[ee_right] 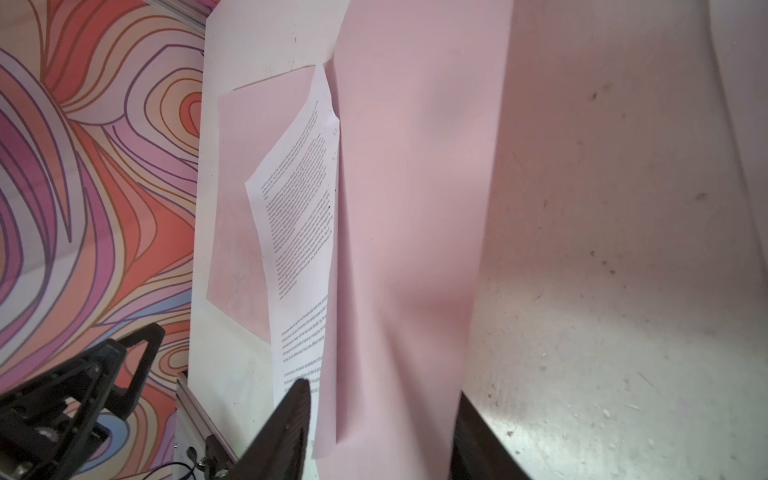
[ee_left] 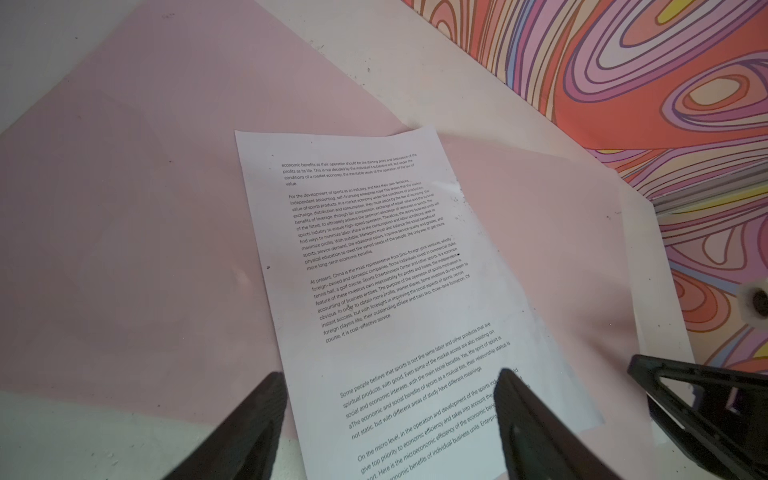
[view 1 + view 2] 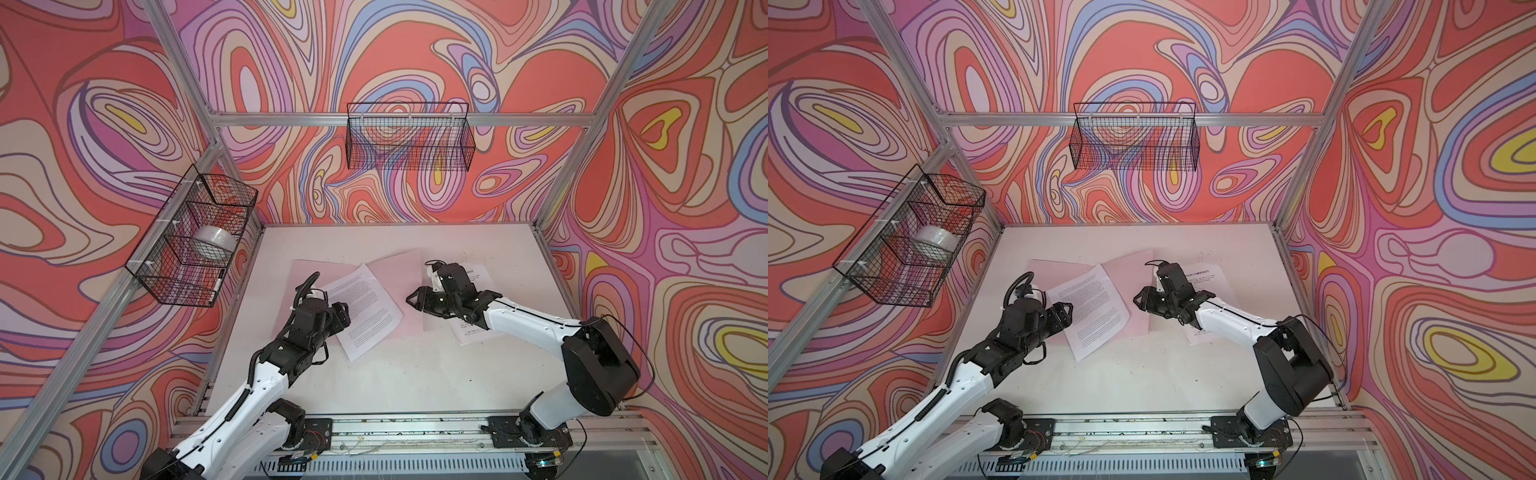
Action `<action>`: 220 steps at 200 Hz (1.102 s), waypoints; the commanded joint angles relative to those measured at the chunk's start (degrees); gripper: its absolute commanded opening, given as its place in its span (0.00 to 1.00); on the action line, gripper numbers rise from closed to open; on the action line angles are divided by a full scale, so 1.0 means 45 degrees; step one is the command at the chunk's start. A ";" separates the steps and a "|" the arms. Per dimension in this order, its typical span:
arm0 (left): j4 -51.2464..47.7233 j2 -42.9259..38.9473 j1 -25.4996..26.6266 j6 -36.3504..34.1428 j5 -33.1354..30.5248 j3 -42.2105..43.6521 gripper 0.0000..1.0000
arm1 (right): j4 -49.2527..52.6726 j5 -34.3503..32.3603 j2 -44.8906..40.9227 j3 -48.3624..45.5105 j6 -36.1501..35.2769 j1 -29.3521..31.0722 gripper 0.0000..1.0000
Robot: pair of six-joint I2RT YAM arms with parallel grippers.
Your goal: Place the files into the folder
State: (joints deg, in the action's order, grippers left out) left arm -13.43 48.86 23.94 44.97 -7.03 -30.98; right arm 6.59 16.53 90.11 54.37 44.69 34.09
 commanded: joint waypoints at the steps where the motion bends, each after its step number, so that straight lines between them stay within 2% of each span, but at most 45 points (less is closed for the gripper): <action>1: 0.0463 0.0132 -0.0079 -0.0208 0.0214 0.0156 0.79 | -0.0430 0.0252 0.0378 -0.0128 0.0016 -0.0005 0.42; 24: 0.0468 0.0247 -0.0074 -0.0267 0.0272 0.0098 0.80 | -0.0646 0.0271 0.0581 -0.0251 0.0041 -0.0010 0.36; 45: 0.0426 0.0348 -0.0084 -0.0379 0.0258 0.0049 0.80 | -0.0684 0.0176 0.0530 -0.0458 0.0089 -0.0023 0.21; 69: 0.0425 0.0333 -0.0096 -0.0648 0.0209 -0.0024 0.80 | -0.0659 0.0179 0.0233 -0.0763 -0.0066 -0.0138 0.10; 81: 0.0323 0.0333 -0.0092 -0.0865 0.0166 -0.0138 0.80 | -0.0638 0.0176 -0.0034 -0.1006 -0.0242 -0.0243 0.00; 115: -0.0198 0.0313 -0.0150 -0.1599 -0.0147 -0.0644 0.82 | -0.0310 0.0487 -0.0849 -0.1676 -0.1038 -0.0928 0.00; 154: -0.0258 0.0240 -0.0484 -0.1911 0.0019 -0.0793 0.82 | 0.0768 0.1136 -0.1314 -0.1939 -0.2309 -0.2318 0.00; 172: -0.0267 0.0255 -0.0767 -0.2081 0.0100 -0.0810 0.83 | 0.1344 0.1145 -0.1448 -0.1845 -0.3005 -0.2644 0.00; 183: -0.0272 0.0297 -0.1016 -0.2228 0.0172 -0.0818 0.84 | 0.2086 0.0594 -0.1342 -0.1564 -0.3537 -0.2693 0.00; 189: -0.0260 0.0321 -0.1220 -0.2319 0.0290 -0.0791 0.85 | 0.2741 0.0071 -0.1142 -0.1259 -0.3796 -0.2714 0.17; 203: -0.0263 0.0334 -0.1766 -0.2502 0.0569 -0.0739 0.86 | 0.3515 -0.1254 -0.0967 -0.0767 -0.4083 -0.2774 0.37; 212: -0.0223 0.0284 -0.2100 -0.2491 0.0685 -0.0732 0.86 | 0.3627 -0.1691 -0.1060 -0.0564 -0.4142 -0.2792 0.46; 220: -0.0132 0.0254 -0.2343 -0.2491 0.0779 -0.0769 0.87 | 0.3710 -0.1986 -0.1143 -0.0312 -0.4119 -0.2802 0.49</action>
State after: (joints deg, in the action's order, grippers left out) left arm -13.69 50.35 16.32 35.55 -5.08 -33.23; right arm 17.43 15.64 85.30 49.43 29.67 21.91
